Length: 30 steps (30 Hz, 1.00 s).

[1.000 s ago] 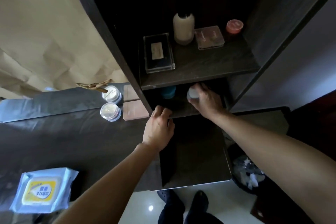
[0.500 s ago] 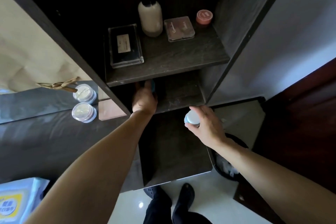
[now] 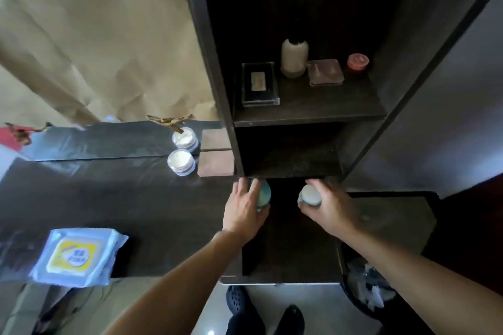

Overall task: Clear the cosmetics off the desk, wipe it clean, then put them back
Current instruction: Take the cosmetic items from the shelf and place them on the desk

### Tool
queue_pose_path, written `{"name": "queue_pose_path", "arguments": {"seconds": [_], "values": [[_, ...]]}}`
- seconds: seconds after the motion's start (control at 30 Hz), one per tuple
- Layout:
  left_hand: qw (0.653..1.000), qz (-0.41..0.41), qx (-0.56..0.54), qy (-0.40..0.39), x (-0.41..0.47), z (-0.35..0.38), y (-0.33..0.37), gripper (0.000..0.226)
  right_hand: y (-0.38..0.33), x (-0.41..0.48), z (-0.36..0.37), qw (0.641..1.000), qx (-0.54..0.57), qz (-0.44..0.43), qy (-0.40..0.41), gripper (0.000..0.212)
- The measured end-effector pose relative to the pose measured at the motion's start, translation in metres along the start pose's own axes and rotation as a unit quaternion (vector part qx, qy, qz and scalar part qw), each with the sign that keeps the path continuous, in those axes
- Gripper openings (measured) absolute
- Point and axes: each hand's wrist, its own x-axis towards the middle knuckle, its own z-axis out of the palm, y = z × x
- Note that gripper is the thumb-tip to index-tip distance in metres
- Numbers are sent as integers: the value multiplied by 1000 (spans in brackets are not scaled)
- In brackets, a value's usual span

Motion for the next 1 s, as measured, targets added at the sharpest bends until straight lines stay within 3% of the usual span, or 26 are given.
{"name": "queue_pose_path", "arguments": {"seconds": [0.5, 0.7, 1.0], "values": [[974, -193, -10, 115, -92, -121, -213, 64, -193, 48, 119, 975, 36, -184, -121, 52], [980, -184, 11, 80, -62, -143, -298, 63, -274, 103, 176, 973, 9, -173, -154, 52], [997, -78, 23, 19, 23, -146, -393, 54, -341, 178, 260, 980, -55, -87, -172, 56]]}}
